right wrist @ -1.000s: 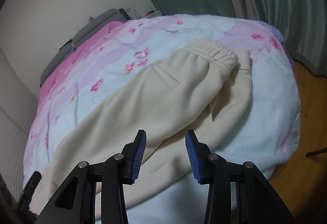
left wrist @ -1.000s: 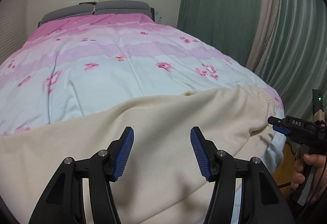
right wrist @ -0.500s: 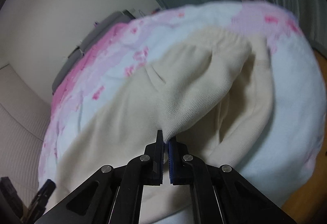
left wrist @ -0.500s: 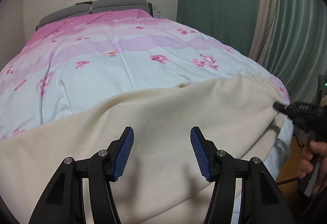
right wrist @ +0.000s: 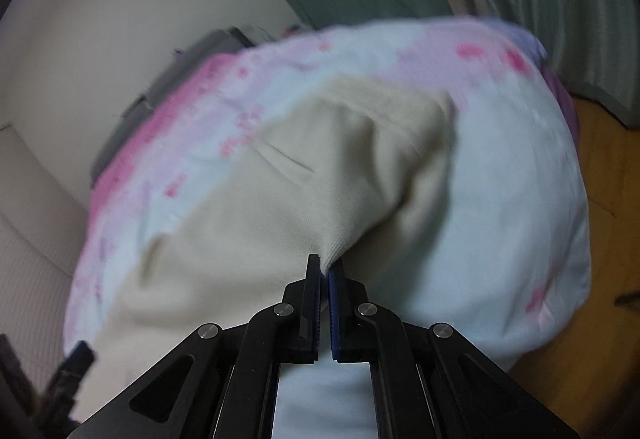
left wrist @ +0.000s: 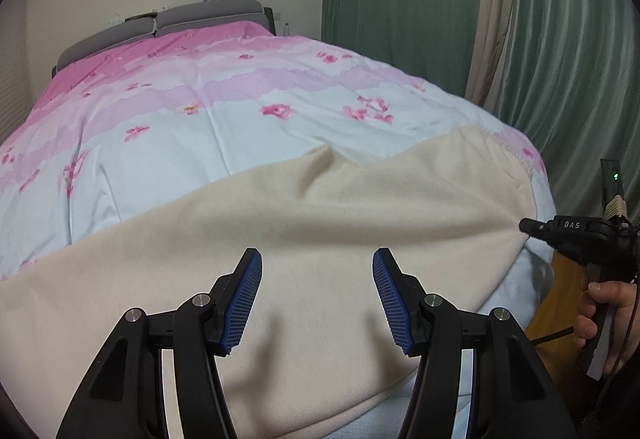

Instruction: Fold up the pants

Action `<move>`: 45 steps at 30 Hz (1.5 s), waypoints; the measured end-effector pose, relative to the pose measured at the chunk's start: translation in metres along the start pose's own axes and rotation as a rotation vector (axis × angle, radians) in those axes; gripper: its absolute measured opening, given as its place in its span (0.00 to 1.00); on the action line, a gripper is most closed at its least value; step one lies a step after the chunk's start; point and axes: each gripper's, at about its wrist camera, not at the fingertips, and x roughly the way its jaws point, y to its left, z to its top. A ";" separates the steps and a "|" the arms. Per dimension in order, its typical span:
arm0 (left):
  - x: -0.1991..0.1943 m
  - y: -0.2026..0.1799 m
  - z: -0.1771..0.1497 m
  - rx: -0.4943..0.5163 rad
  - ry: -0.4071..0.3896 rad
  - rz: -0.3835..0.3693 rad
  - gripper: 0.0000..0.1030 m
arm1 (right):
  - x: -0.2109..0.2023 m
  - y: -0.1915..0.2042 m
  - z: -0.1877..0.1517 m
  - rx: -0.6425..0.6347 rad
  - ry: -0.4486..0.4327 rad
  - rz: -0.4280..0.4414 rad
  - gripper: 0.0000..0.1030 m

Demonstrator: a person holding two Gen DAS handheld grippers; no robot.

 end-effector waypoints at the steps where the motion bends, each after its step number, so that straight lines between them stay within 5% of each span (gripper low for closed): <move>1: 0.001 -0.002 -0.002 0.007 0.003 0.003 0.55 | 0.007 -0.007 -0.003 0.026 0.020 0.004 0.04; 5: 0.004 -0.008 -0.001 0.010 0.011 -0.008 0.55 | 0.014 -0.017 -0.007 0.053 0.046 0.055 0.07; 7: 0.005 -0.012 0.003 0.012 0.004 -0.017 0.55 | 0.004 -0.017 0.000 0.043 0.020 0.047 0.35; 10: 0.007 -0.024 0.013 0.021 -0.009 -0.037 0.55 | -0.019 -0.020 0.017 0.028 -0.093 -0.007 0.52; 16: 0.016 -0.049 0.034 0.035 -0.035 -0.066 0.55 | -0.010 -0.035 0.072 0.031 -0.111 -0.059 0.50; 20: 0.026 -0.059 0.042 0.022 -0.030 -0.080 0.55 | 0.019 -0.047 0.094 0.069 -0.035 0.000 0.32; 26: 0.033 -0.065 0.042 0.033 -0.016 -0.080 0.55 | 0.050 -0.061 0.098 0.148 0.032 -0.013 0.31; 31: 0.036 -0.067 0.042 0.035 -0.010 -0.081 0.55 | 0.039 -0.075 0.102 0.176 -0.021 -0.058 0.31; 38: 0.039 -0.074 0.042 0.045 -0.003 -0.081 0.55 | 0.057 -0.079 0.104 0.155 0.001 0.044 0.33; 40: 0.038 -0.076 0.042 0.048 -0.008 -0.083 0.55 | 0.063 -0.082 0.105 0.152 0.023 0.044 0.15; 45: 0.037 -0.085 0.051 0.056 -0.019 -0.101 0.55 | 0.036 -0.080 0.119 0.112 -0.052 0.055 0.07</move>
